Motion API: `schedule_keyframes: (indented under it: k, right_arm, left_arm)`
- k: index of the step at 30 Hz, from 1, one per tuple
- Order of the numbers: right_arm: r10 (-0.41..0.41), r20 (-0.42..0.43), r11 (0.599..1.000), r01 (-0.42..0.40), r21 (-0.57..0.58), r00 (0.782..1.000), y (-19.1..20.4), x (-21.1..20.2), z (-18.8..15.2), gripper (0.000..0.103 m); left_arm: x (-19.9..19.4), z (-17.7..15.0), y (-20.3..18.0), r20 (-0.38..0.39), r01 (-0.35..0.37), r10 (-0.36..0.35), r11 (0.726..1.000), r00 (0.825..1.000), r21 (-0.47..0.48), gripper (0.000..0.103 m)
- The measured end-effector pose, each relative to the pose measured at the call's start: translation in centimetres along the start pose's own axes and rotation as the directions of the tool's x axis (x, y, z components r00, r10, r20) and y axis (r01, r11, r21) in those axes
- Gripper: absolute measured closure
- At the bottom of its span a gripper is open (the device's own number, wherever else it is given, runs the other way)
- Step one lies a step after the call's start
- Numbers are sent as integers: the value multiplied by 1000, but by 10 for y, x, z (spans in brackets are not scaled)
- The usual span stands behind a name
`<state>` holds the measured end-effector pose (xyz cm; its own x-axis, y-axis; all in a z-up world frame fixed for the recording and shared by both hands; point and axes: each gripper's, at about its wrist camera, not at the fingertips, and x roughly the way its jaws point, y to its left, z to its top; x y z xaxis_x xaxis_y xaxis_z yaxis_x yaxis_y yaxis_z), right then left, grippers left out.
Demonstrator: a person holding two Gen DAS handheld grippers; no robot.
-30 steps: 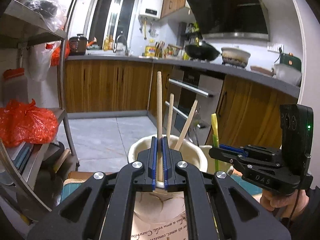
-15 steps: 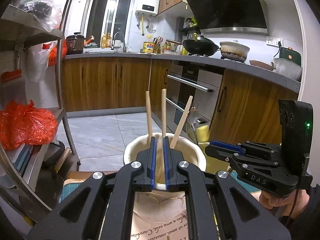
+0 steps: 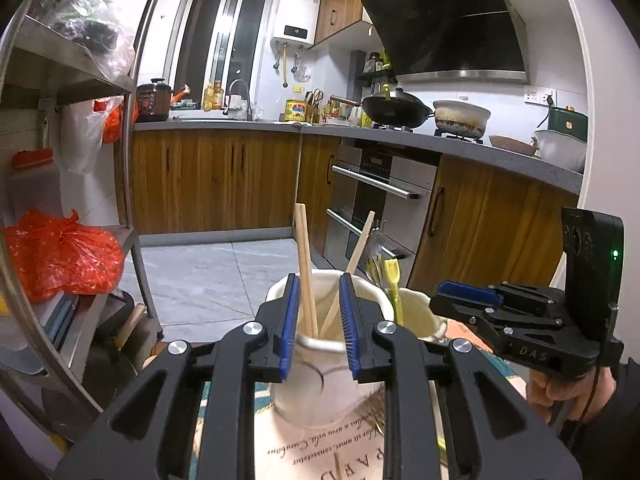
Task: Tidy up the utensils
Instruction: 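Open both tools and move them back down to the cloth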
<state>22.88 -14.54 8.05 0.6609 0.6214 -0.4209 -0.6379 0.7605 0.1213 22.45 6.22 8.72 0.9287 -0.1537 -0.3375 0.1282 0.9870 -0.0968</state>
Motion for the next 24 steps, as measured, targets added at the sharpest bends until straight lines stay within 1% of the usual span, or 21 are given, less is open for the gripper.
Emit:
schedule_keyframes:
  k: [3, 5, 10, 15, 17, 20, 22, 23, 24]
  right_arm:
    - [-1, -21, 1000, 1, -2, 1000, 2, -6, -3, 78]
    - [0, -46, 1000, 0, -3, 999, 4, -10, -8, 78]
    - [-1, -107, 1000, 2, 12, 994, 7, -17, -25, 78]
    - [9, -165, 1000, -5, 21, 986, 10, -24, -41, 78]
    - [30, -209, 999, -23, 35, 977, 10, -23, -49, 78]
    - [57, -267, 998, -43, 55, 962, 12, -20, -60, 78]
    - [73, -306, 996, -52, 73, 949, 13, -17, -68, 78]
    - [81, -320, 995, -58, 83, 944, 14, -15, -72, 78]
    - [88, -332, 994, -61, 92, 939, 14, -14, -75, 78]
  left_arm:
    - [-10, -6, -4, -11, -2, 3, 1000, 1000, 16, 83]
    - [-15, -12, -4, -32, -1, 2, 1000, 999, 25, 83]
    - [-19, -35, -1, -129, 3, -2, 1000, 992, 12, 83]
    - [-21, -58, -2, -216, 3, -2, 1000, 976, 4, 83]
    - [-21, -67, -4, -252, 9, -7, 1000, 968, 6, 83]
    - [-19, -83, -9, -322, 26, -22, 1000, 947, 8, 83]
    - [-18, -91, -13, -351, 30, -26, 1000, 936, 6, 83]
    - [-17, -96, -14, -374, 37, -33, 999, 927, 4, 83]
    - [-15, -99, -15, -386, 40, -37, 999, 922, 2, 83]
